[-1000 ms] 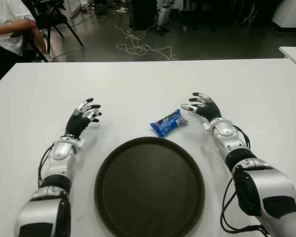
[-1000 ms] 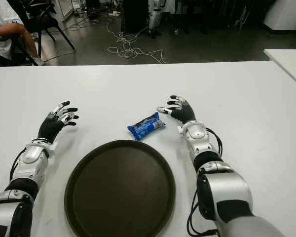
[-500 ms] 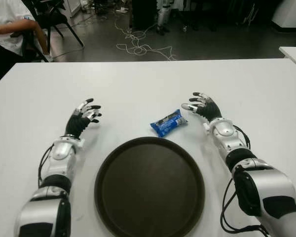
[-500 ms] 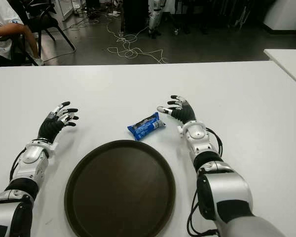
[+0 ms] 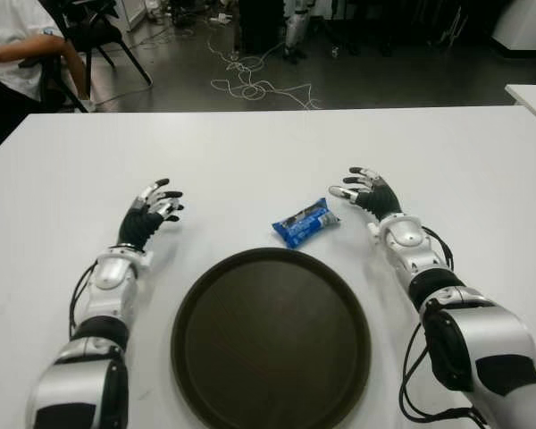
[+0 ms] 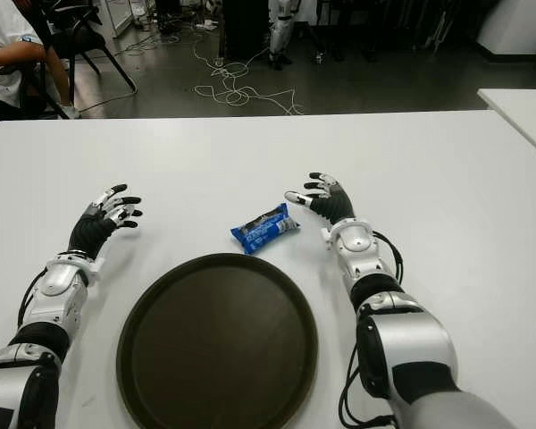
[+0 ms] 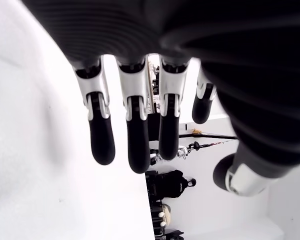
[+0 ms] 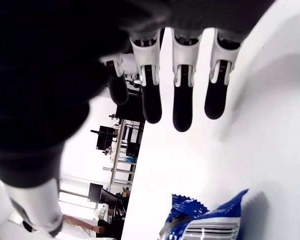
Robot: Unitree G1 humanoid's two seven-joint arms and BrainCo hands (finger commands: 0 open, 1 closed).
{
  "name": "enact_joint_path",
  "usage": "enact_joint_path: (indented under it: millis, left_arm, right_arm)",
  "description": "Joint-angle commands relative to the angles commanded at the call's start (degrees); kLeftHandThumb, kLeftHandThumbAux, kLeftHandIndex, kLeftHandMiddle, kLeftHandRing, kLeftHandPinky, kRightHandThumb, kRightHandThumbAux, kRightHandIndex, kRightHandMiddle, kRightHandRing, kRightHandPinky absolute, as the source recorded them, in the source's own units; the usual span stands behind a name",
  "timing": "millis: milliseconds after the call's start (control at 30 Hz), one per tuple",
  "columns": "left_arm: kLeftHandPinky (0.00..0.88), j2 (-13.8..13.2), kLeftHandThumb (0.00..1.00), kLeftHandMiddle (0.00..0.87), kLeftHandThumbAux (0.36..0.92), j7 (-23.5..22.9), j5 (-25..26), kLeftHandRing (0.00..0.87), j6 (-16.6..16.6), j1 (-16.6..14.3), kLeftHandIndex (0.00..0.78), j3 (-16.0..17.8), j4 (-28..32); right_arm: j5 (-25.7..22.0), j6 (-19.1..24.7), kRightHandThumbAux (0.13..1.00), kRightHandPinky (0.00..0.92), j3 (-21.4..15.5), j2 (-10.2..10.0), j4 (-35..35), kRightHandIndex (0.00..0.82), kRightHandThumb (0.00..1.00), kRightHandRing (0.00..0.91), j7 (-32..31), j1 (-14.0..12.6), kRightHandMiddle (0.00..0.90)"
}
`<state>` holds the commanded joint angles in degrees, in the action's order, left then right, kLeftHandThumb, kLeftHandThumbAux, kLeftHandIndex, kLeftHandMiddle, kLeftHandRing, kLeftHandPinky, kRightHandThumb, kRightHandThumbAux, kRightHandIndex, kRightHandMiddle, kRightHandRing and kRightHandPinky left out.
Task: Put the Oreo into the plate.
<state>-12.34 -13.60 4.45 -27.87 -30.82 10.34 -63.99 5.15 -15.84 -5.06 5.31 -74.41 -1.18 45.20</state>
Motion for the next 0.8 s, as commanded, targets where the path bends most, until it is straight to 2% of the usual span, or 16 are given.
enact_joint_path:
  millis: [200, 533, 733, 800]
  left_arm:
    - [0.378, 0.0, 0.191, 0.302, 0.639, -0.3, 0.2, 0.329, 0.0, 0.5, 0.163, 0.1, 0.4]
    - [0.396, 0.0, 0.206, 0.290, 0.641, 0.5, 0.0, 0.331, 1.0, 1.0, 0.152, 0.1, 1.7]
    - [0.398, 0.2, 0.206, 0.291, 0.647, 0.8, 0.1, 0.333, 1.8, 1.0, 0.157, 0.2, 2.0]
    - [0.400, 0.2, 0.207, 0.294, 0.648, 1.1, 0.0, 0.336, 1.8, 1.0, 0.159, 0.1, 2.1]
  right_arm:
    - [-0.1, -0.6, 0.737, 0.289, -0.1, 0.0, 0.1, 0.190, 0.000, 0.267, 0.2, -0.2, 0.256]
    - [1.6, -5.8, 0.746, 0.244, 1.4, 1.4, 4.2, 0.188, 0.000, 0.256, 3.0, 1.5, 0.255]
    - [3.2, -9.1, 0.761, 0.257, 3.3, 3.2, 7.9, 0.179, 0.000, 0.257, 2.8, 1.1, 0.253]
    - [5.0, -9.9, 0.764, 0.254, 5.0, 4.1, 10.4, 0.171, 0.000, 0.252, 2.9, 0.8, 0.248]
